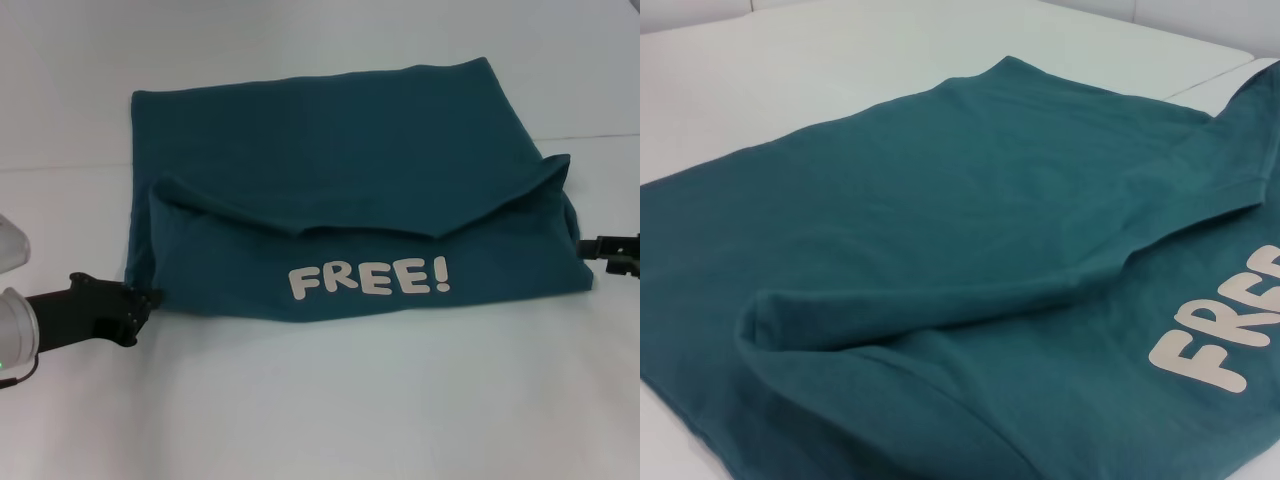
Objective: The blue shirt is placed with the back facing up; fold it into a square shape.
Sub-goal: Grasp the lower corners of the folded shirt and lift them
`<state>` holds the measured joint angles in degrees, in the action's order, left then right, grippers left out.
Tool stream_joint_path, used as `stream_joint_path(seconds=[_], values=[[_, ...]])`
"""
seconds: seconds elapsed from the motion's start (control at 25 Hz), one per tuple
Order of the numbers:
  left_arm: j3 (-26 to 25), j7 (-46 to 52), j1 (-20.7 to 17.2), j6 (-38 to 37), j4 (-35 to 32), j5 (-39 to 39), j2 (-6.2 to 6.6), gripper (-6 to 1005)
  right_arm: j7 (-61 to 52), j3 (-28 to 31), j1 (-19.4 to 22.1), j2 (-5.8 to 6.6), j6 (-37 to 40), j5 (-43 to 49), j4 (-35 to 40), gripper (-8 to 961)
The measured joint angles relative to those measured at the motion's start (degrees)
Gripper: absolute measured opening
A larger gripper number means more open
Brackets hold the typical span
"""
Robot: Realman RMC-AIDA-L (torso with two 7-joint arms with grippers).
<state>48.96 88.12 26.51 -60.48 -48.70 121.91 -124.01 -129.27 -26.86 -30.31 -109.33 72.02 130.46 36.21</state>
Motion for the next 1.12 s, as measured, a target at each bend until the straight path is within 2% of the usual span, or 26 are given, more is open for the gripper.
stream_joint_path(seconds=[0.48,1.12], values=[[0.09,0.79,0.02,-0.14,-0.07,1.31,0.0,5,-0.27,-2.7,-1.94,-2.59,-7.4,3.51,-0.46,676],[0.41,0.82,0.38,-0.12,0.24,1.31,0.0,6,0.03,-4.24,-2.36,-3.33,-10.4,3.52,-0.35,677]])
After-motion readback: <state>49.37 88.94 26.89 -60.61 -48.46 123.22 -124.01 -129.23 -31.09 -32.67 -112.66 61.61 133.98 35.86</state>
